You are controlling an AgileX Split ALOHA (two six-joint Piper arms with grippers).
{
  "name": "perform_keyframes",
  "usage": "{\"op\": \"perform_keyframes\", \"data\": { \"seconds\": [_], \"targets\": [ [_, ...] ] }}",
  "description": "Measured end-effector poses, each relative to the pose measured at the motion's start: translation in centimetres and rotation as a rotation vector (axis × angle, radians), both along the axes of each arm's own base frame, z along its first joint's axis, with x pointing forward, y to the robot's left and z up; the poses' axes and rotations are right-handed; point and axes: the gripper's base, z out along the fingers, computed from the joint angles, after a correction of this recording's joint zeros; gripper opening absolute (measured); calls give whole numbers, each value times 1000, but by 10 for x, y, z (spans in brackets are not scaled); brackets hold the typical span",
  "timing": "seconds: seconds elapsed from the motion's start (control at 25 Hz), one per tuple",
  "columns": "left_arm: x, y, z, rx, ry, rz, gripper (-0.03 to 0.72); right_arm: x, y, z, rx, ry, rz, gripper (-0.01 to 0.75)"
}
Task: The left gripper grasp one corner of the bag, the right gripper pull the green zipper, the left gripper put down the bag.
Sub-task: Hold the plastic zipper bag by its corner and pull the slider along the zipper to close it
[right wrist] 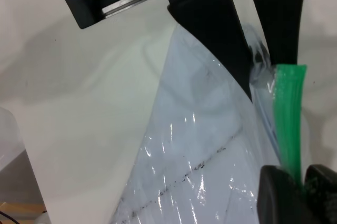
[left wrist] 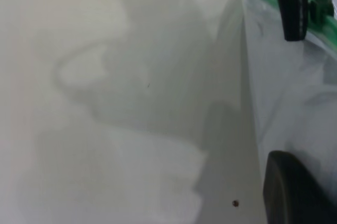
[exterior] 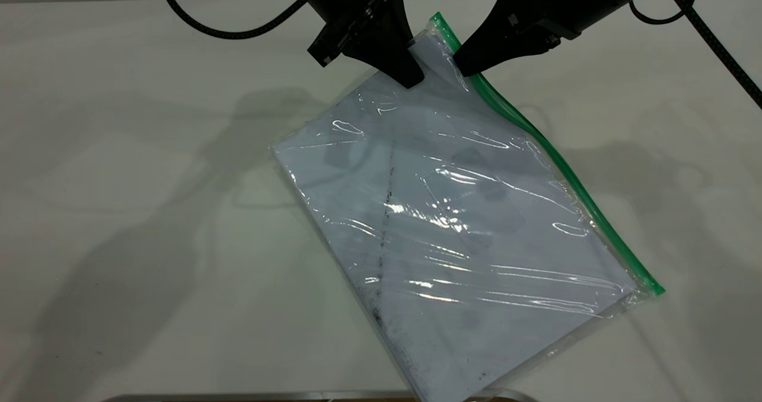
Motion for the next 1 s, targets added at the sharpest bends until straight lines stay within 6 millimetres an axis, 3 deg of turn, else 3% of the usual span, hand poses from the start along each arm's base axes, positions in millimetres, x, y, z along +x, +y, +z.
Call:
{"op": "perform_keyframes", "data": {
  "seconds": [1.0],
  "targets": [
    [0,-2,2,-17,27,31,51,-2,-3,-4,-54,42,-1,135]
  ]
}}
